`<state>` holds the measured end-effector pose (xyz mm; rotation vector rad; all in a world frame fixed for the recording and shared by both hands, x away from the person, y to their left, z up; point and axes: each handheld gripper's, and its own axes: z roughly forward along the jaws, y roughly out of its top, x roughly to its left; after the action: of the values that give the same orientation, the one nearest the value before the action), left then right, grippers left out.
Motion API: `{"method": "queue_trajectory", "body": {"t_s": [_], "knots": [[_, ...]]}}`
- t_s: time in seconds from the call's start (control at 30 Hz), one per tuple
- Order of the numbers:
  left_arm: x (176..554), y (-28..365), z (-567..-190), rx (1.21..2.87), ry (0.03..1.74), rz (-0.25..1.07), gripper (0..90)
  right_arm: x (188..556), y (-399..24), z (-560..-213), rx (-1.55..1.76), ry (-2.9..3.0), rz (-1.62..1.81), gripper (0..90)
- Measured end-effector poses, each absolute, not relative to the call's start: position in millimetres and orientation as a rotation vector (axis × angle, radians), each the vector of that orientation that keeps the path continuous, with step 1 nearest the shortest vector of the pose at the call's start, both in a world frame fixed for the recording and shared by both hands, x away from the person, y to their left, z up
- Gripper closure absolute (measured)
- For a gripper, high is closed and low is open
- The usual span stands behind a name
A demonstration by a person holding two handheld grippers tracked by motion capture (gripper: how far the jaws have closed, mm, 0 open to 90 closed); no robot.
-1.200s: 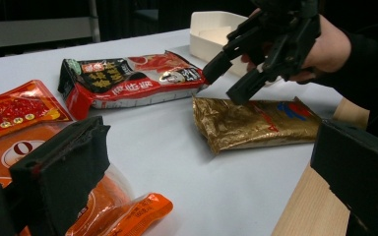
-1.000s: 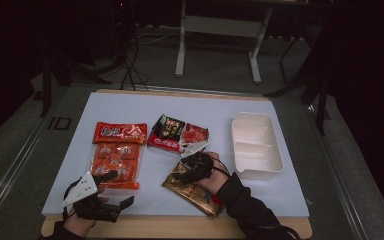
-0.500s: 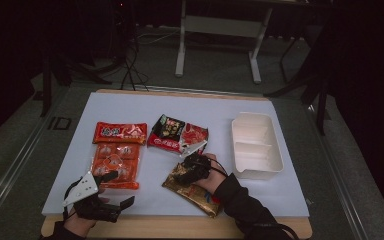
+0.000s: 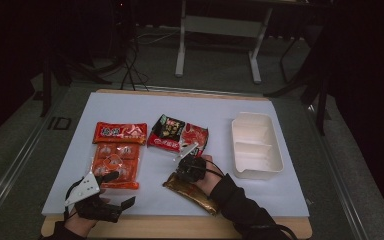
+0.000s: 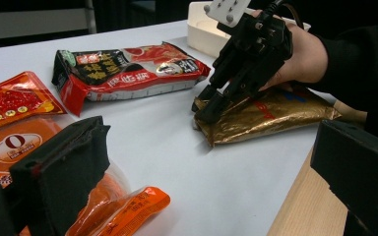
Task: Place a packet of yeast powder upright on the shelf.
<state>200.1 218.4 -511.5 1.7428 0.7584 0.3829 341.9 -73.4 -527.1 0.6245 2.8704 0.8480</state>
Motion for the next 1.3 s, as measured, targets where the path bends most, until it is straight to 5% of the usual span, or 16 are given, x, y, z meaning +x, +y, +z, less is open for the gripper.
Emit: {"method": "queue_trajectory", "body": {"t_s": [0.2,1.3], "knots": [[201,219,-512,1.74,0.764,0.38,1.0,341,-80,-519,0.63,2.872,0.925,87.6],[202,218,-513,1.747,0.776,0.388,1.0,315,-146,-419,0.713,2.666,1.425,88.4]]}}
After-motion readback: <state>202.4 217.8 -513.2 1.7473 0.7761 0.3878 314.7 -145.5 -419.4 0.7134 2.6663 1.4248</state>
